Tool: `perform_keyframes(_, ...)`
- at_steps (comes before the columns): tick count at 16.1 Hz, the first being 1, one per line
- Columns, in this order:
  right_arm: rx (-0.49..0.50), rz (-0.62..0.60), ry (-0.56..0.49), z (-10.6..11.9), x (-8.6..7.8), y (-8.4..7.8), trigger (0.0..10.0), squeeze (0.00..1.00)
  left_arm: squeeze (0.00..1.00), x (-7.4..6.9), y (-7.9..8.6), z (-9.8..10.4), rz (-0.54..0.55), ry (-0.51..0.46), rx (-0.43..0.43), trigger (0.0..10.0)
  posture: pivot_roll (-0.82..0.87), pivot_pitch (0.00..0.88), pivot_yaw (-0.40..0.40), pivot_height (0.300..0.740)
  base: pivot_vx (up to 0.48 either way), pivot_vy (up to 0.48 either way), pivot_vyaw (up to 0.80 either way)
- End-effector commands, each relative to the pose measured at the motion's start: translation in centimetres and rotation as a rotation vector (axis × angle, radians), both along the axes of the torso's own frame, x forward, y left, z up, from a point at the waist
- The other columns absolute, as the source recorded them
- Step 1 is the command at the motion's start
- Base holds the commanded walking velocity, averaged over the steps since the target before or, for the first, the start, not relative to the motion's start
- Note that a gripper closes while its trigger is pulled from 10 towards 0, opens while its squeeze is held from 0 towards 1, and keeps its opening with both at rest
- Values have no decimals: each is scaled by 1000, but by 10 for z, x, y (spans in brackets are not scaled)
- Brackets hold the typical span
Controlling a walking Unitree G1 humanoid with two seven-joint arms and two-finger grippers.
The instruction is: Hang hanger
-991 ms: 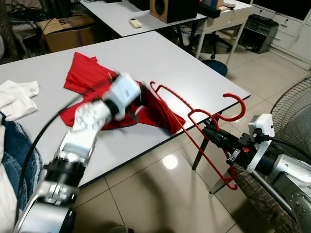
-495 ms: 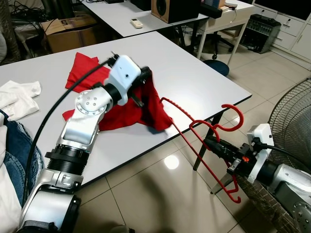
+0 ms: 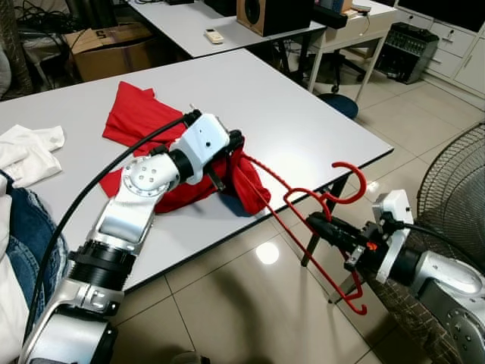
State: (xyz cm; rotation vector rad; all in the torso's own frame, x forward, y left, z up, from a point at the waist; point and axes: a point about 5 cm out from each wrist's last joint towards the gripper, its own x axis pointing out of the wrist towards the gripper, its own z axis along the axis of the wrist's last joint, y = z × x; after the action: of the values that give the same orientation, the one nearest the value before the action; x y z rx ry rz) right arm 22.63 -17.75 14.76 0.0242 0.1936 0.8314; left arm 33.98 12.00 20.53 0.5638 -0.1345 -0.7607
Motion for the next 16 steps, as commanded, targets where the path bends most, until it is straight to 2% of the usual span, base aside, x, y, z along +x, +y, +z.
perform_keyframes(1, 2, 20, 5, 1, 0, 2, 10000, 0, 0, 0, 1, 2, 14, -14, 15, 0, -49, 29, -6, 740, 0, 0, 0)
perform_keyframes(2, -8, 38, 10, 0, -3, 2, 10000, 0, 0, 5, 8, 2, 84, -32, 24, 0, -51, 27, -2, 740, 0, 0, 0)
perform_keyframes(4, -23, 43, 14, -2, -4, 0, 10000, 0, 0, 10, 14, 3, 136, -50, 35, 0, -53, 26, 4, 740, 0, 0, 0)
perform_keyframes(6, -37, -32, -19, 2, 1, -10, 10000, 0, 0, 16, 23, 8, 207, -74, 10, 0, -57, 21, 14, 740, 0, 0, 0)
perform_keyframes(9, -25, -32, -64, 9, 1, -11, 10000, 0, 0, 17, 25, 6, 223, -64, 15, 0, -59, 19, 17, 740, 0, 0, 0)
perform_keyframes(11, 8, 59, -139, 21, -6, -5, 10000, 0, 0, 22, 29, -8, 295, -5, 0, 0, -62, 16, 18, 740, 0, 0, 0)
perform_keyframes(14, 12, 109, -139, 20, -11, 0, 10000, 0, 0, 24, 29, -10, 311, 3, -34, 0, -61, 13, 15, 740, 0, 0, 0)
perform_keyframes(15, 3, 117, -129, 18, -12, 1, 10000, 0, 0, 25, 28, -9, 313, 8, -74, 0, -59, 9, 12, 740, 0, 0, 0)
perform_keyframes(16, -6, 110, -125, 16, -10, 0, 10000, 0, 0, 24, 27, -8, 299, 0, -71, 0, -60, 6, 12, 740, 0, 0, 0)
